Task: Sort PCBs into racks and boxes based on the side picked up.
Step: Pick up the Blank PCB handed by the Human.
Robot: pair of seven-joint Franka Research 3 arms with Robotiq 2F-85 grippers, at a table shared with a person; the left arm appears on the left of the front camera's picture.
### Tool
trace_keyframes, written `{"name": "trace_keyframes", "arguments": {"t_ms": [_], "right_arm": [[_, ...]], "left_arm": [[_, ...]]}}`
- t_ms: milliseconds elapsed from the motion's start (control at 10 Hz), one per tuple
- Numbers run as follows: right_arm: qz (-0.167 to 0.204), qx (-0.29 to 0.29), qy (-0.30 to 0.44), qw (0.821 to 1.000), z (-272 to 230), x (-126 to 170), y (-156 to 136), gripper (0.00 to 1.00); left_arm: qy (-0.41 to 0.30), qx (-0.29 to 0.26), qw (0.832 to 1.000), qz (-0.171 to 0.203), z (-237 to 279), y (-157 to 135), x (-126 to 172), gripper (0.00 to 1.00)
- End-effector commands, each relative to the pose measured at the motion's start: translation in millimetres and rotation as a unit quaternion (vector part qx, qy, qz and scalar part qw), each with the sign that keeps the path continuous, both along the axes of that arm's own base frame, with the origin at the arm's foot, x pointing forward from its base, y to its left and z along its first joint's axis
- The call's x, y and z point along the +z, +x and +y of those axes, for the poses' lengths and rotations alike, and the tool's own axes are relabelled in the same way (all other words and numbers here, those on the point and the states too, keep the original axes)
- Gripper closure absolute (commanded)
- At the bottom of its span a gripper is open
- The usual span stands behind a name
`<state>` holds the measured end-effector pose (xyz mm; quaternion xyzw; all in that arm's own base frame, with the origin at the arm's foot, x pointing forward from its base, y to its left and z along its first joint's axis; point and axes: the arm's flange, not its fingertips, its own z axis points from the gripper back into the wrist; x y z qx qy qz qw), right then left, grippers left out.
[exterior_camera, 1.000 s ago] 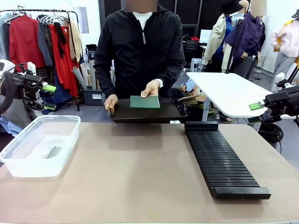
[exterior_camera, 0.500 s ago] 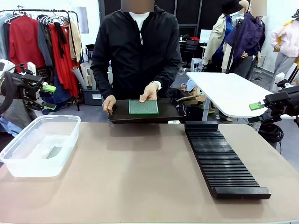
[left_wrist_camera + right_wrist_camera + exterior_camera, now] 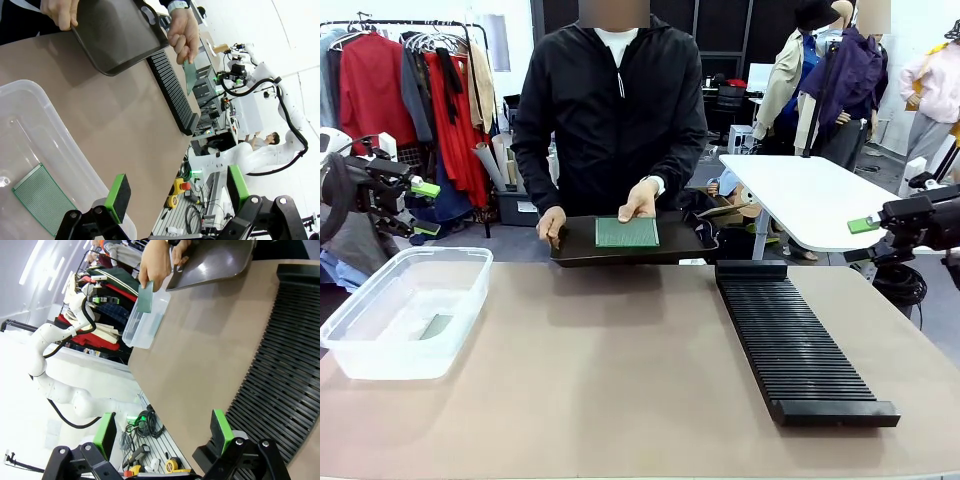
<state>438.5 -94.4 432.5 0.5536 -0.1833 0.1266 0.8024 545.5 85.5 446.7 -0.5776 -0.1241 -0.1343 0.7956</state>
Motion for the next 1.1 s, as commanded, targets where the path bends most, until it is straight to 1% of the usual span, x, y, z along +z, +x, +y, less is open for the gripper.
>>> {"name": "trace_keyframes", "arguments": {"t_ms": [0,300,500,700,1000], "right_arm": [[-0.021,0.008,0.024,0.999,23.5,-9.0,3.2,0.0],[-0.024,0.023,0.045,0.998,52.5,-27.3,10.4,0.0],[-0.022,0.023,0.049,0.998,67.9,-37.2,13.5,0.0],[-0.02,0.036,0.055,0.998,81.0,-48.2,25.2,0.0],[-0.023,0.058,0.059,0.996,104.7,-51.1,48.4,0.0]], "left_arm": [[0.001,0.0,1.0,0.0,-0.2,0.6,2.8,0.0],[0.001,0.0,1.0,0.0,-0.2,0.6,2.8,0.0],[0.001,0.0,1.0,0.0,-0.2,0.6,2.8,0.0],[0.001,0.0,1.0,0.0,-0.2,0.6,2.8,0.0],[0.001,0.0,1.0,0.0,-0.2,0.6,2.8,0.0]]}}
